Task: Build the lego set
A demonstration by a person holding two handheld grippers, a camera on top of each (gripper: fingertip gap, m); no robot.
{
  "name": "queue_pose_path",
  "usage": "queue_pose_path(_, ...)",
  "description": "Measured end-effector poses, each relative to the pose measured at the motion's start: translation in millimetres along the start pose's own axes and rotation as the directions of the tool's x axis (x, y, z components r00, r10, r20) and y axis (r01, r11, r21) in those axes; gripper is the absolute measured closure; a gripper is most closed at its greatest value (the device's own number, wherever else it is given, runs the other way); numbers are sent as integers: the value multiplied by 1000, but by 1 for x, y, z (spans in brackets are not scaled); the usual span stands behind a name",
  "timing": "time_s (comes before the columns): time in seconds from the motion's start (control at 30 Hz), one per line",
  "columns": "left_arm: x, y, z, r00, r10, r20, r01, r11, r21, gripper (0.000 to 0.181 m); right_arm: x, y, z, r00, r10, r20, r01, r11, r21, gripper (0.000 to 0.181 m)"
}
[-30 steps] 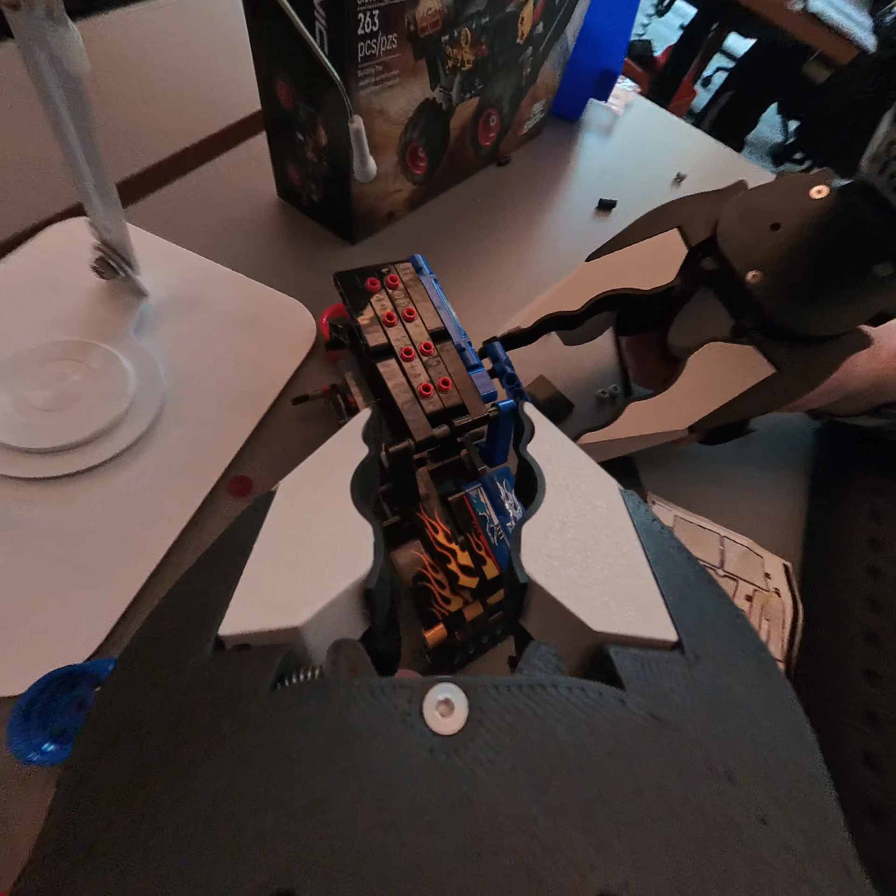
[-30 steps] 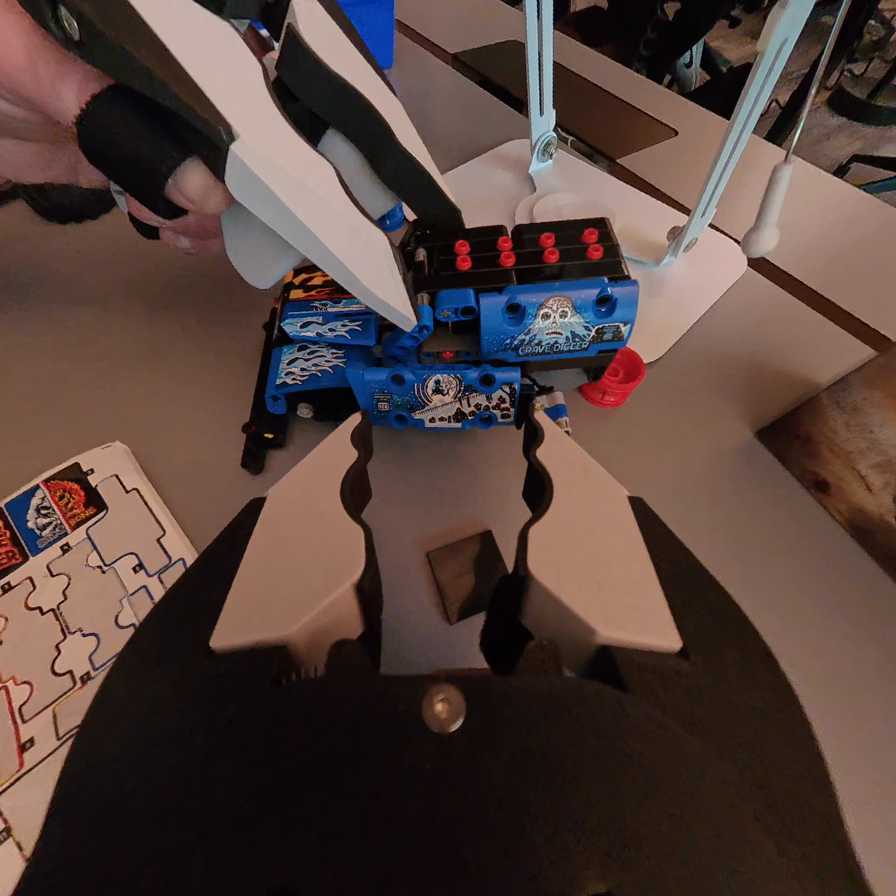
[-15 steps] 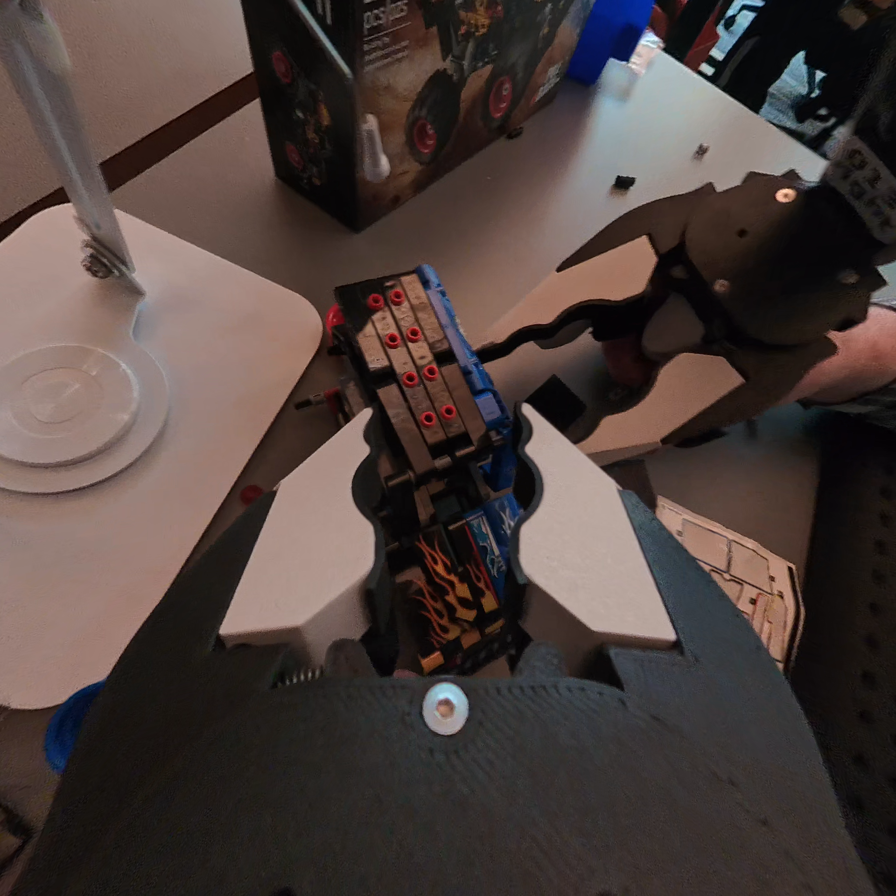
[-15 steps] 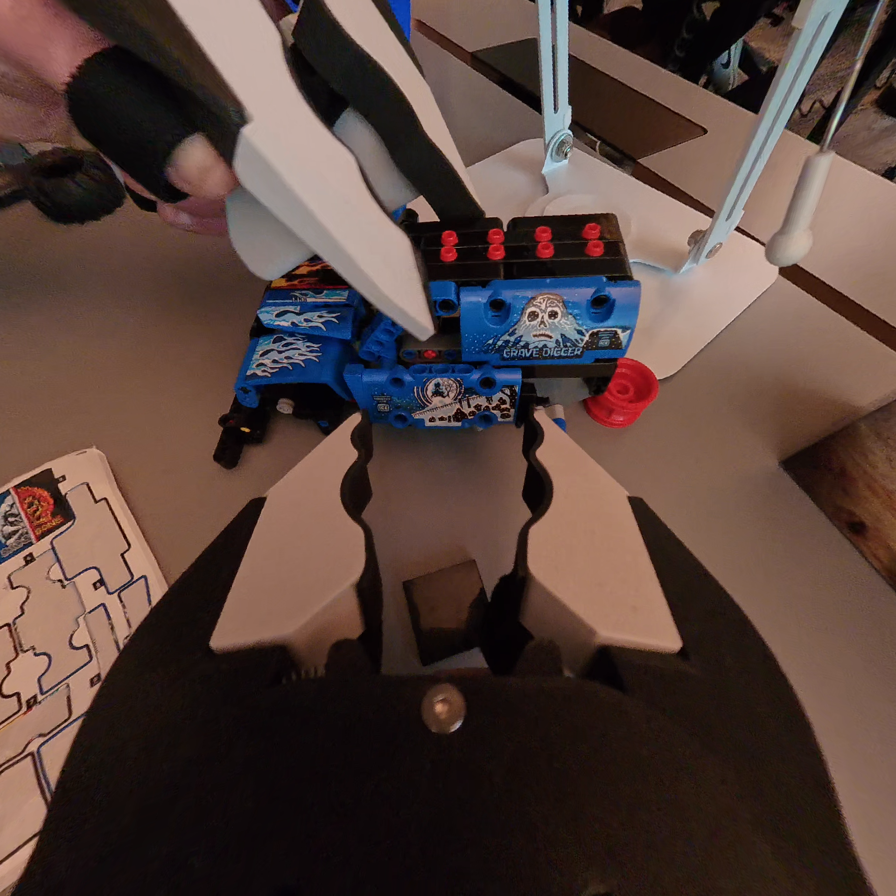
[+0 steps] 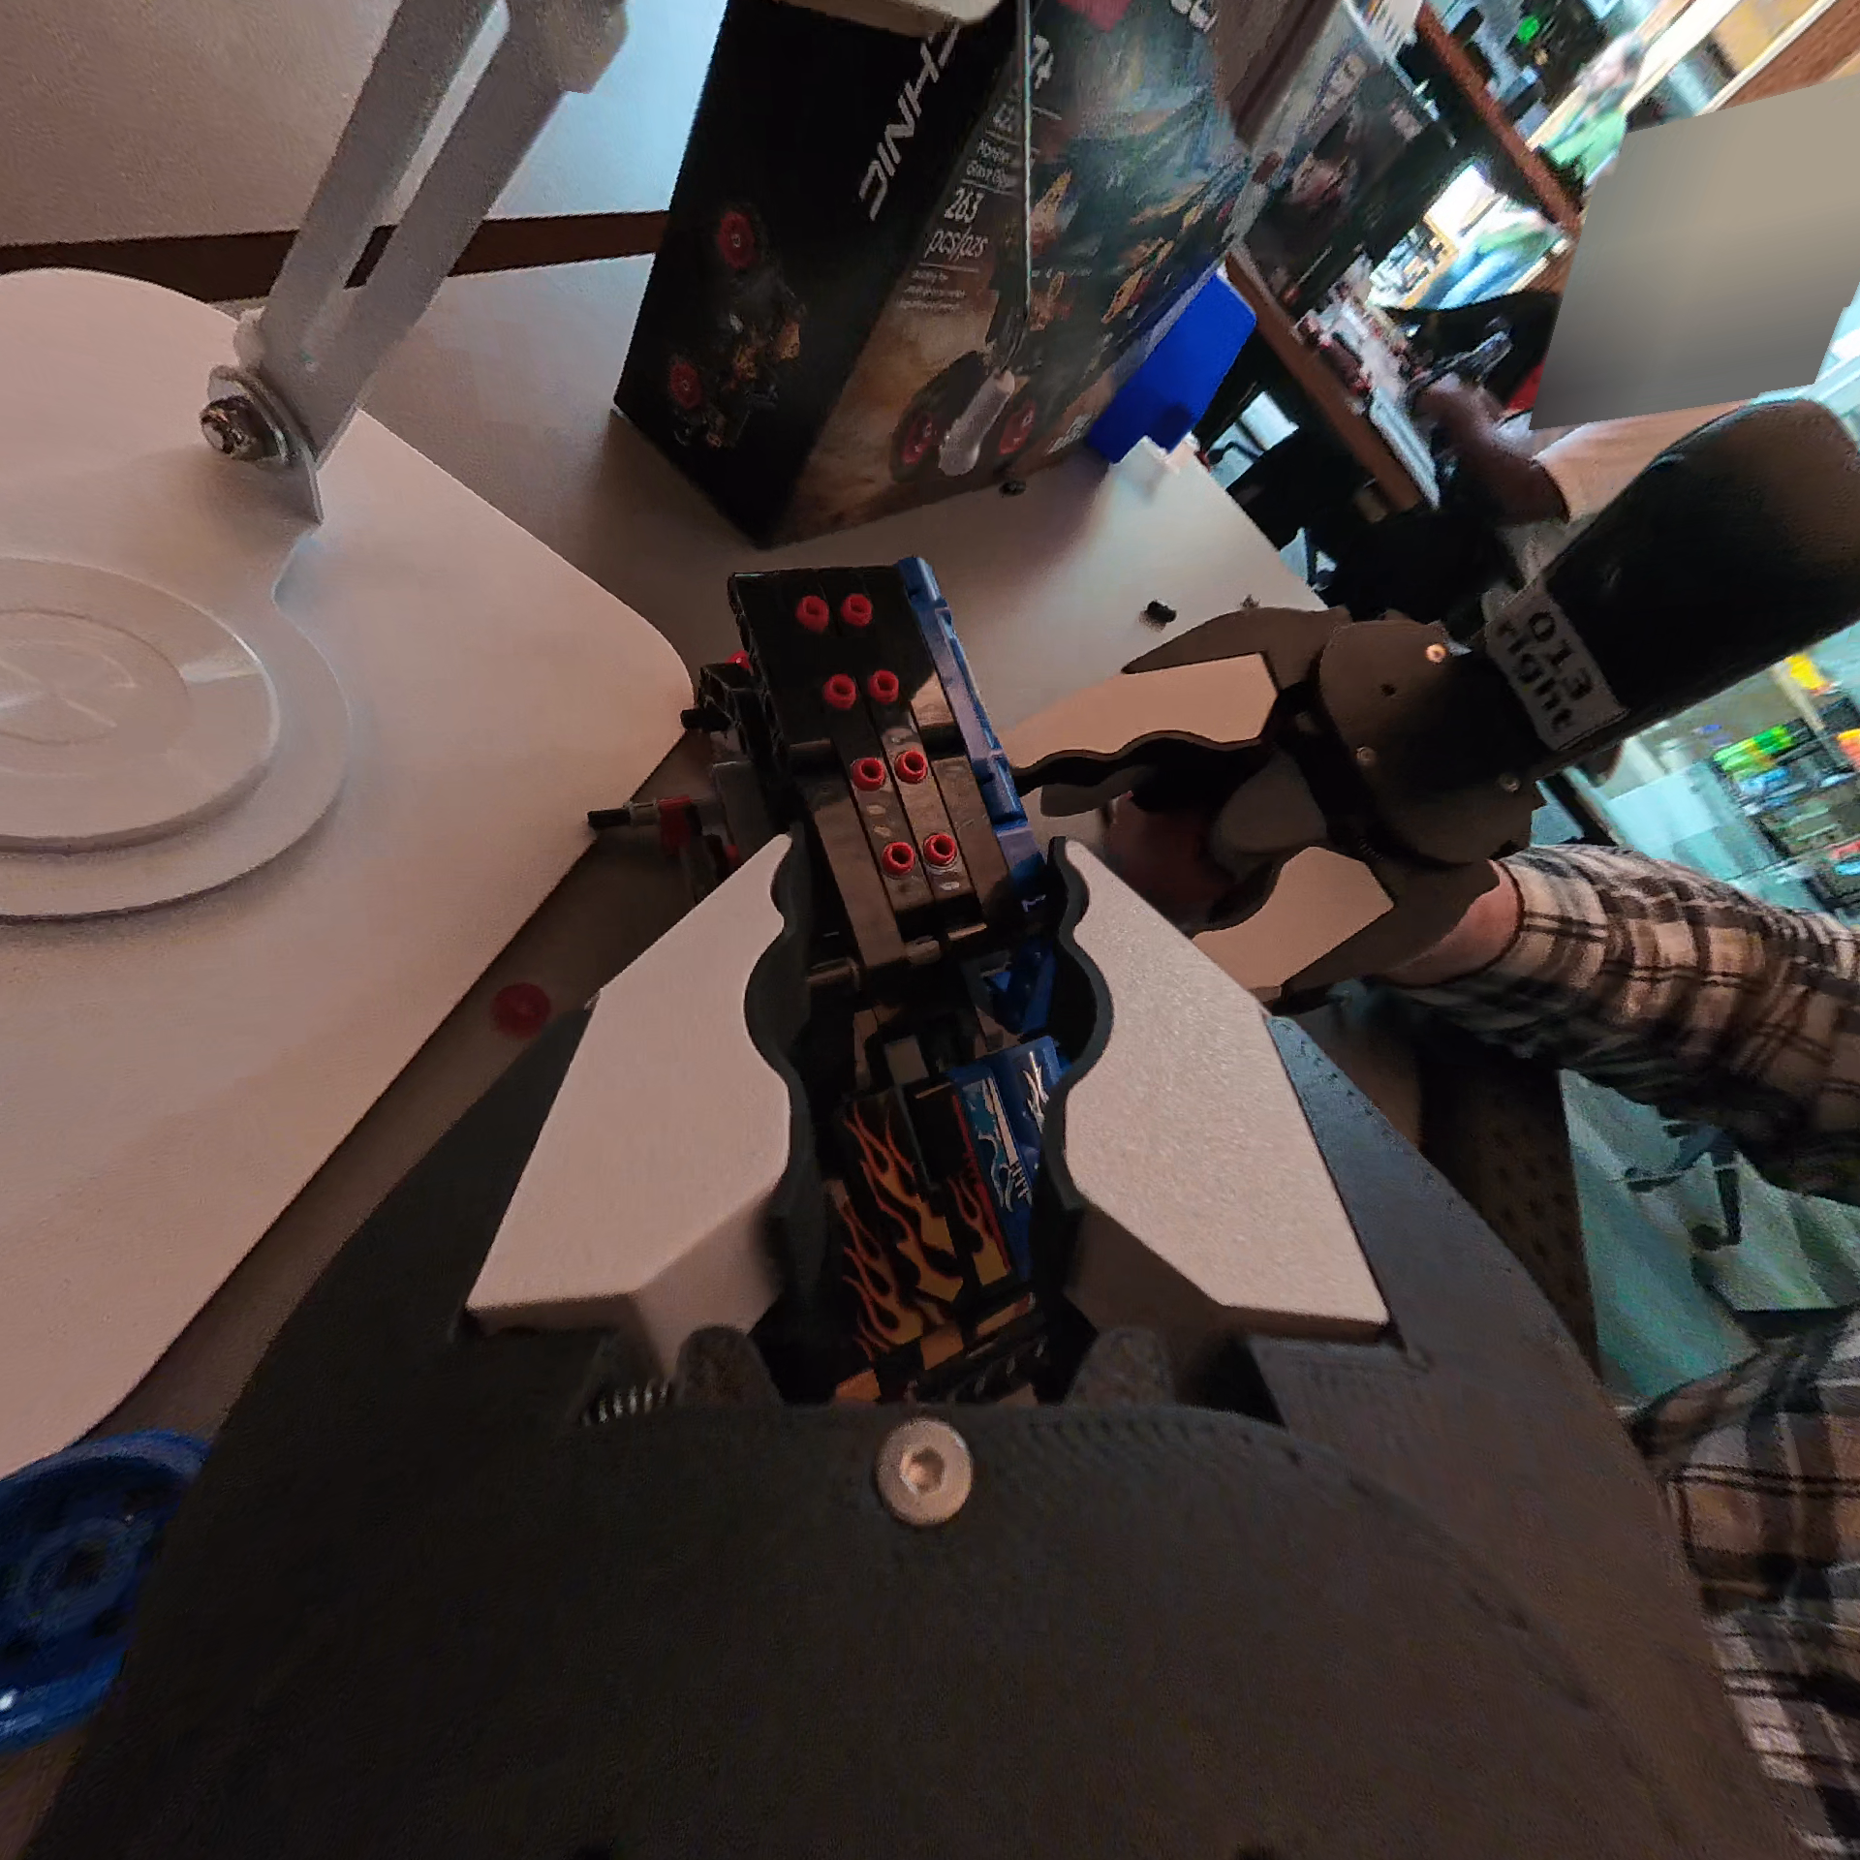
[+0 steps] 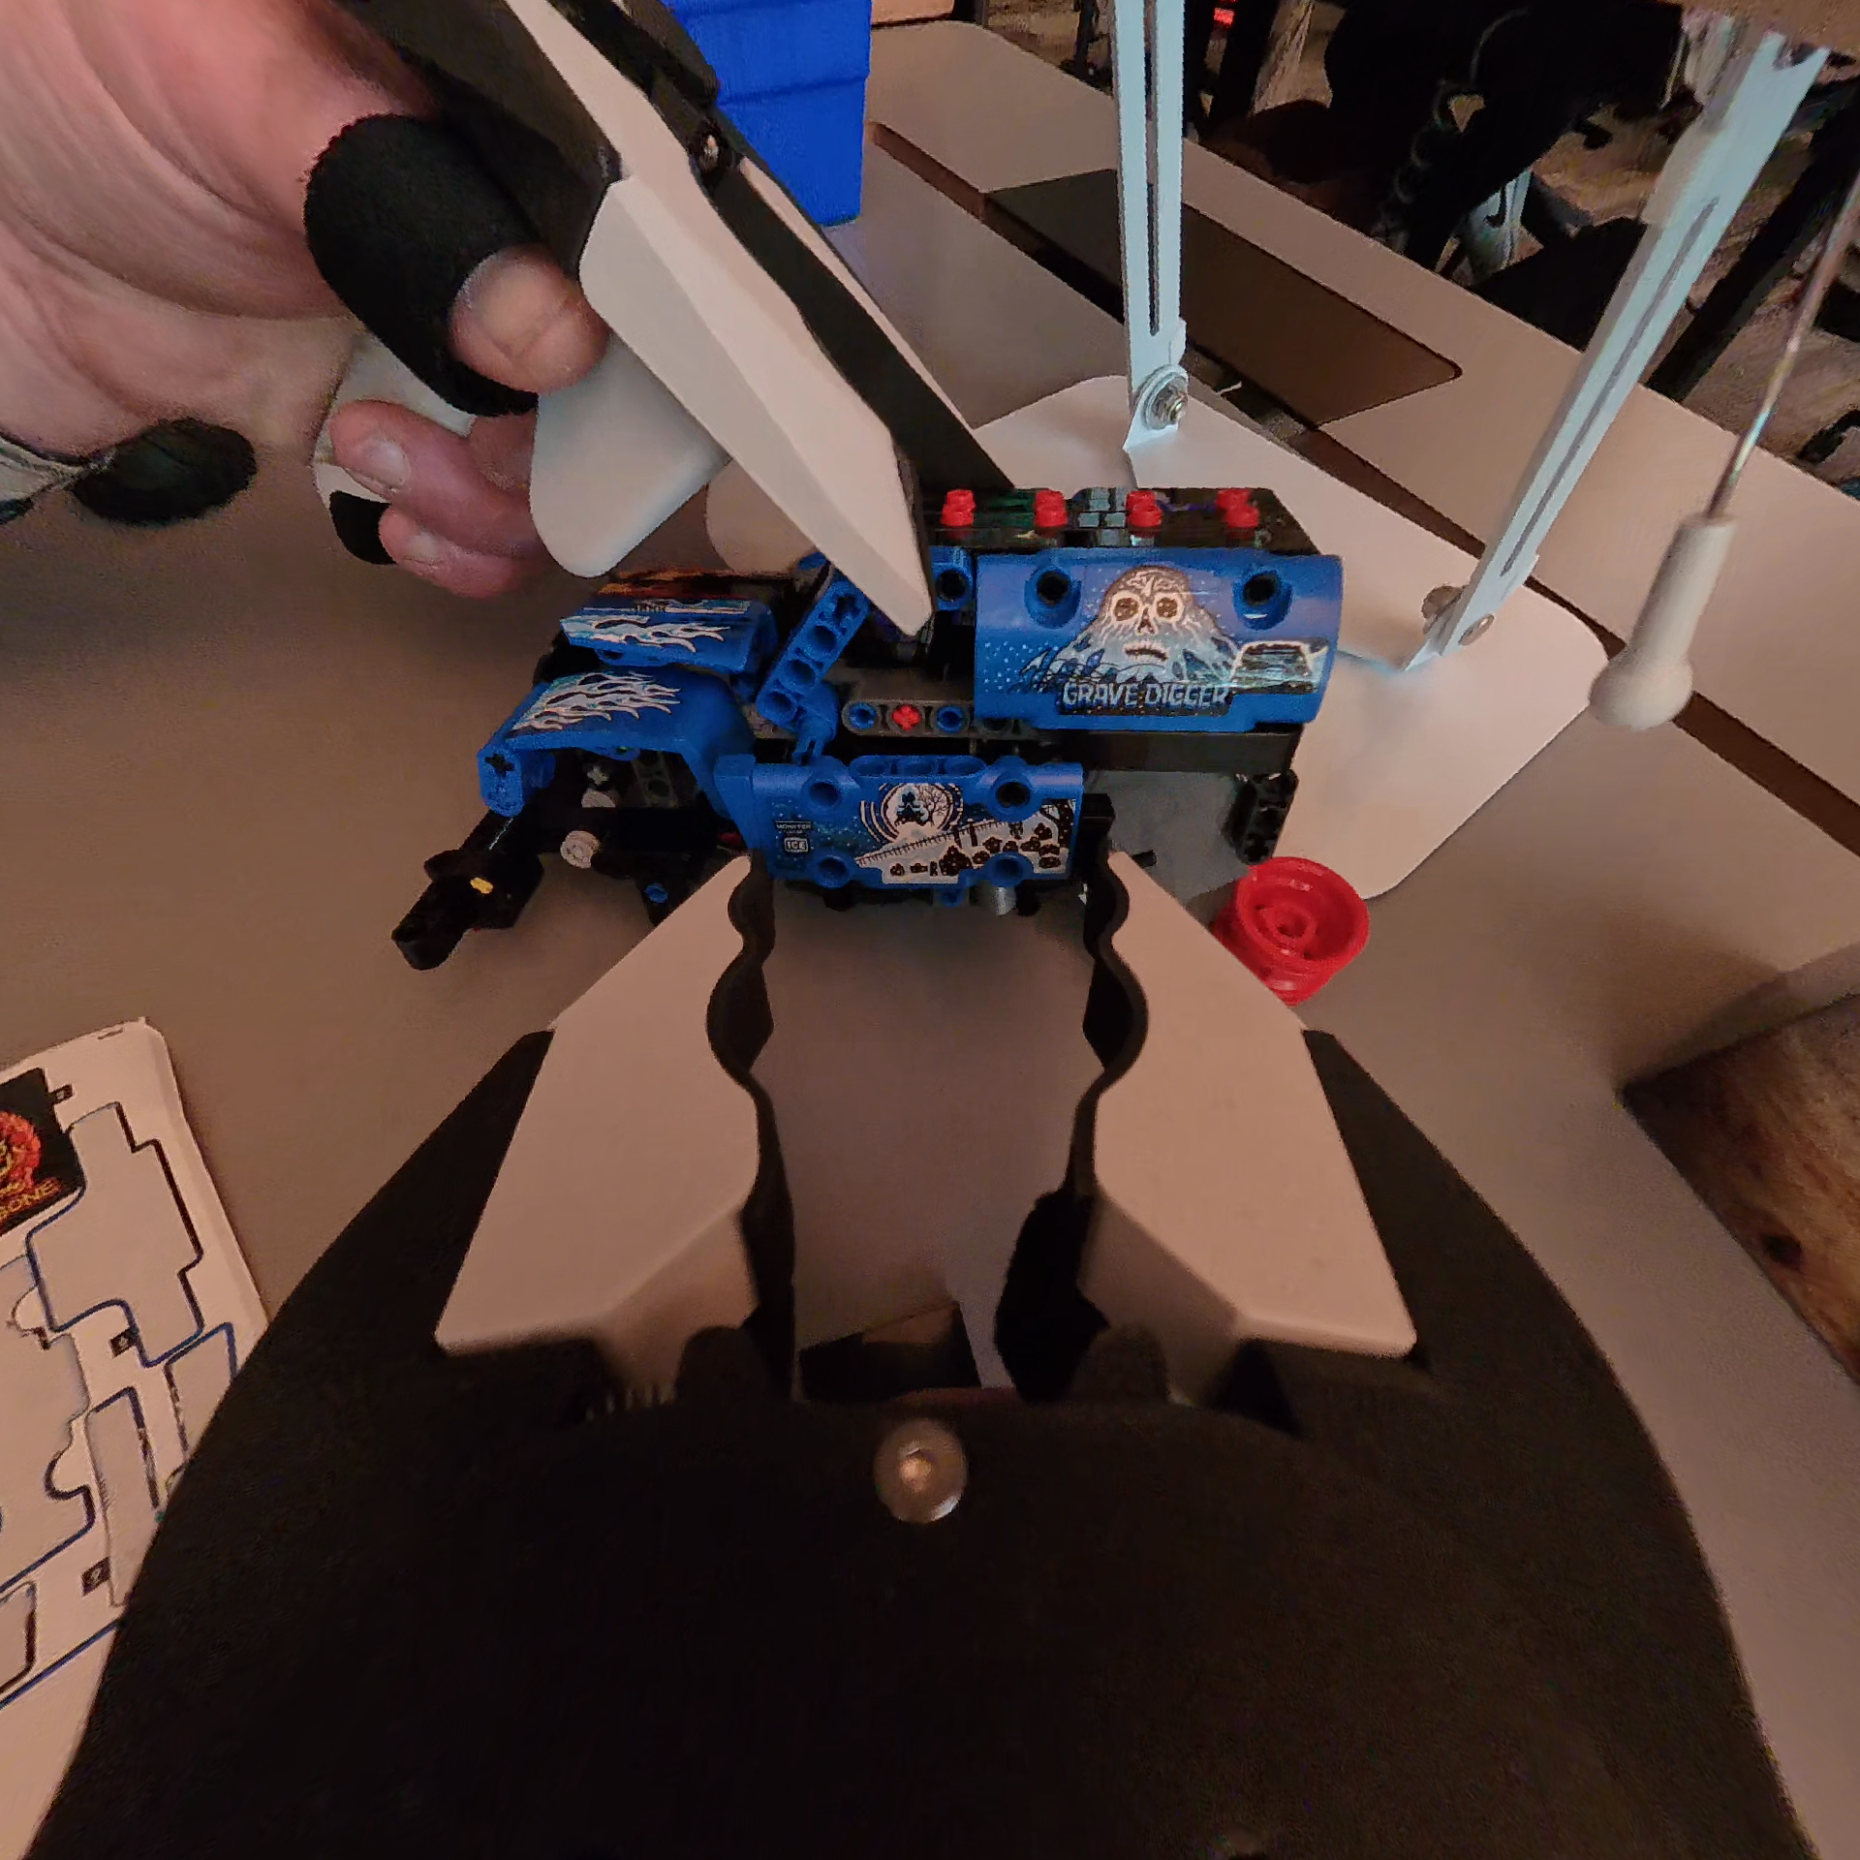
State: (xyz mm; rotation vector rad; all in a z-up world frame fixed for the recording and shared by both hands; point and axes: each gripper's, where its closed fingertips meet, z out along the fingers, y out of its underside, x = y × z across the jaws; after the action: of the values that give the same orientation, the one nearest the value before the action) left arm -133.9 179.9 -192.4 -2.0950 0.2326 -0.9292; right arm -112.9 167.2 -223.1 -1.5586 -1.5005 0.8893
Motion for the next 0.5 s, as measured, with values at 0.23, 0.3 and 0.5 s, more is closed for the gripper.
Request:
queue_pose_path(0.23,-3,-3,-4,997,-47,-57,49,998,44,137,-2,-9,2,1000,-23,0,23,1000,13,120)
queue_pose_path(0.3,-4,-3,-4,997,-51,-60,54,997,54,137,-2,-10,3,1000,-19,2,19,1000,7,121)
queue_pose_path(0.5,-3,-4,-5,997,-49,-66,54,996,71,137,-1,-10,3,999,-45,14,46,998,-40,121)
